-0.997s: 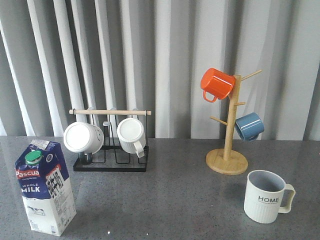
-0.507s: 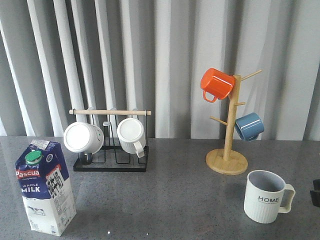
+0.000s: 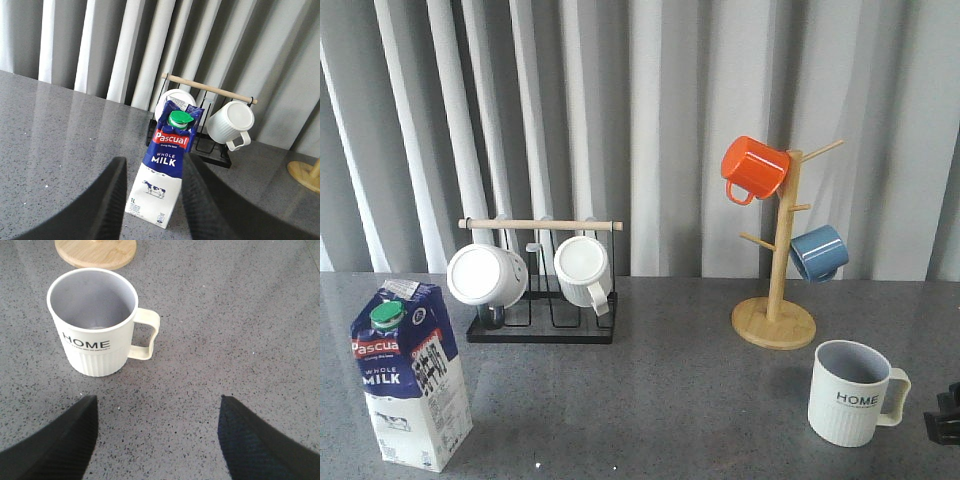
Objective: Place milk next to cup
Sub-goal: 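Move the right gripper down toward the handle of the white HOME mug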
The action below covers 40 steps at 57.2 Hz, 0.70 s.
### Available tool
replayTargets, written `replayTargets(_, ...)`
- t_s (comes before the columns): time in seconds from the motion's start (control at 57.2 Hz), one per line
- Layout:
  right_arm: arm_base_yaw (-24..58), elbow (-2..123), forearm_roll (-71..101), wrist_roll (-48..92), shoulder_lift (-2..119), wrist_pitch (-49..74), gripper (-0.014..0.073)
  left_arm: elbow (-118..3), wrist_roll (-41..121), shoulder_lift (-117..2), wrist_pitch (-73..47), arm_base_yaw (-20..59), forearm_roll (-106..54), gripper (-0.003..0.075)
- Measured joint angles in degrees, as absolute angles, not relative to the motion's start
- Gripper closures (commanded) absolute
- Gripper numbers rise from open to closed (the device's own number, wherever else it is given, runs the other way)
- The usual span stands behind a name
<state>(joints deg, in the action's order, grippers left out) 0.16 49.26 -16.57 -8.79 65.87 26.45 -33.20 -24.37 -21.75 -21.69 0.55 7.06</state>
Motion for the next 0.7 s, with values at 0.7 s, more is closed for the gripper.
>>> replayTargets(0.7, -1.6, 45.8, -17.0, -9.9, 68.3, 19.5, 0.0111, -33.2, -24.4, -21.7, -21.7, 0.6, 7.1, 0.0447)
